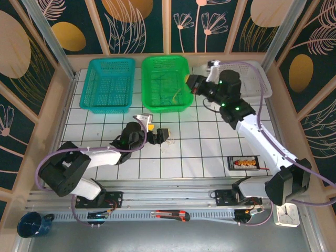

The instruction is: Untangle the cables

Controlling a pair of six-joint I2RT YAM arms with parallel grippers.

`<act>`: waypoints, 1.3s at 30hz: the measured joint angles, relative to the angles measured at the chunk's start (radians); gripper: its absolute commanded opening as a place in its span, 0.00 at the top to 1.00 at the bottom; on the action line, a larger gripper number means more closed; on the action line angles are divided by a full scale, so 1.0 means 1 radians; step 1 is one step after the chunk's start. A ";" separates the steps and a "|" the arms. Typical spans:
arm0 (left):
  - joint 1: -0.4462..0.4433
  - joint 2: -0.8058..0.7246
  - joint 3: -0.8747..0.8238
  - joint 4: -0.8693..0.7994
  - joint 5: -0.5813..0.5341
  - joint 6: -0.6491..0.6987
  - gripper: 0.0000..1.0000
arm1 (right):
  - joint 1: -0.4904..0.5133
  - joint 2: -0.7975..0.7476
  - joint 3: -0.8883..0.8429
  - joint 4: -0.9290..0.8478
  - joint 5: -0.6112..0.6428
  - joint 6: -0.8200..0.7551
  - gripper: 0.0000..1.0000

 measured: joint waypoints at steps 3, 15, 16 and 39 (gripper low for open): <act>0.000 -0.043 -0.002 0.001 -0.008 -0.019 0.01 | -0.091 0.004 0.004 0.017 0.052 -0.007 1.00; 0.000 -0.139 -0.002 -0.052 -0.068 -0.097 0.01 | -0.356 0.233 0.027 0.177 0.229 -0.011 1.00; 0.000 -0.142 -0.002 -0.058 -0.070 -0.100 0.01 | -0.367 0.254 0.031 0.184 0.239 -0.011 1.00; 0.000 -0.149 0.014 -0.101 -0.078 -0.167 0.01 | -0.441 0.515 0.124 0.310 0.179 -0.049 0.39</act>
